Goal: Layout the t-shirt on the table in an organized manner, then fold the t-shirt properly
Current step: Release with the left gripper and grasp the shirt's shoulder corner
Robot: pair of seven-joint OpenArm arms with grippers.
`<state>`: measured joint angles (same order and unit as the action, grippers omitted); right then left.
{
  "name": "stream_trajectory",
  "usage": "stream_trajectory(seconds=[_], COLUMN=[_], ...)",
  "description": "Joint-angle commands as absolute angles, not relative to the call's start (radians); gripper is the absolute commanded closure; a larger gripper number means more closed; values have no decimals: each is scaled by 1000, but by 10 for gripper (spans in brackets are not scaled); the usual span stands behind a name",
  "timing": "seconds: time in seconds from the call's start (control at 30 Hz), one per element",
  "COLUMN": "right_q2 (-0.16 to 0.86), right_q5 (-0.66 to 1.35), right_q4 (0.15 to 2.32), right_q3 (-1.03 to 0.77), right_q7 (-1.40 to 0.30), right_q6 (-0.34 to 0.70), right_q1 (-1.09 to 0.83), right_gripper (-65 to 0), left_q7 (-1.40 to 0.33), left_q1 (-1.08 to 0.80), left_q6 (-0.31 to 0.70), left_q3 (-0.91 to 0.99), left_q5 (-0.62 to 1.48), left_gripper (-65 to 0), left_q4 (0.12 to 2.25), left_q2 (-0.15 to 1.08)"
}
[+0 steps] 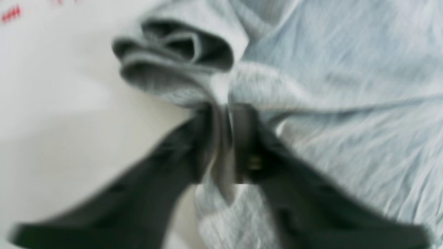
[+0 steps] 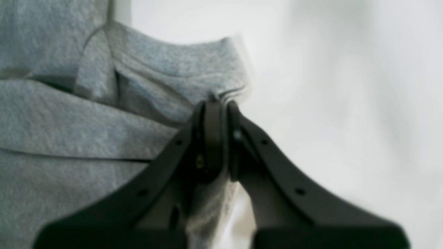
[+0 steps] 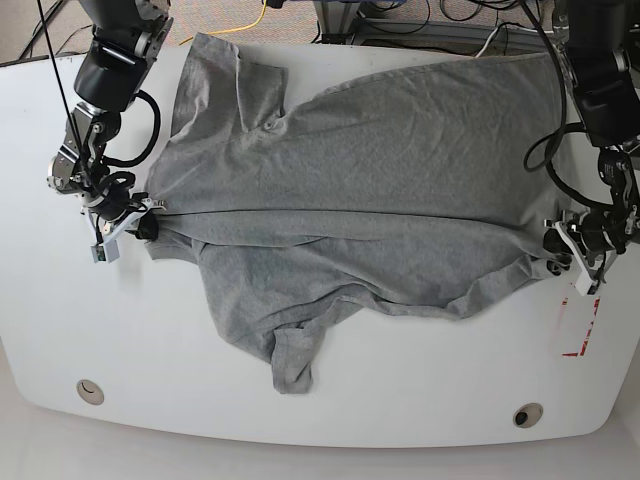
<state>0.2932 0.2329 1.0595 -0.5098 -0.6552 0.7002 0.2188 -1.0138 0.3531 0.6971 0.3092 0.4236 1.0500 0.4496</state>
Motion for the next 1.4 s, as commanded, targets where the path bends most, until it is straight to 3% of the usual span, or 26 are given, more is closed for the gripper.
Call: stream_trajectory(seconds=[0.0, 0.1, 0.17, 0.43, 0.67, 0.97, 1.37], right_q2=[309, 309, 309, 303, 285, 282, 259], right_q5=[216, 216, 216, 216, 214, 214, 208], right_q4=[1073, 1073, 1073, 1073, 1073, 1073, 1073], right_q3=[-513, -512, -510, -507, -507, -506, -506], right_q7=[-667, -667, -665, -665, -665, -662, -661], right_q6=[698, 698, 698, 698, 698, 698, 698], right_q1=[232, 232, 232, 232, 232, 232, 232], right_gripper=[0, 0, 0, 0, 0, 0, 0], left_q7=[-998, -998, -1000, -1178, -1392, -1396, -1366], left_q1=[380, 384, 390, 383, 206, -176, -426], left_q6=[698, 698, 698, 698, 698, 698, 698], left_q3=[315, 321, 343, 460, 596, 656, 665], left_q5=[443, 444, 444, 444, 446, 613, 691], left_gripper=[-306, -406, -424, -424, -422, -422, -421], left_q4=[1070, 1076, 1102, 1190, 1392, 1682, 1741], left_q2=[472, 478, 478, 490, 475, 433, 403])
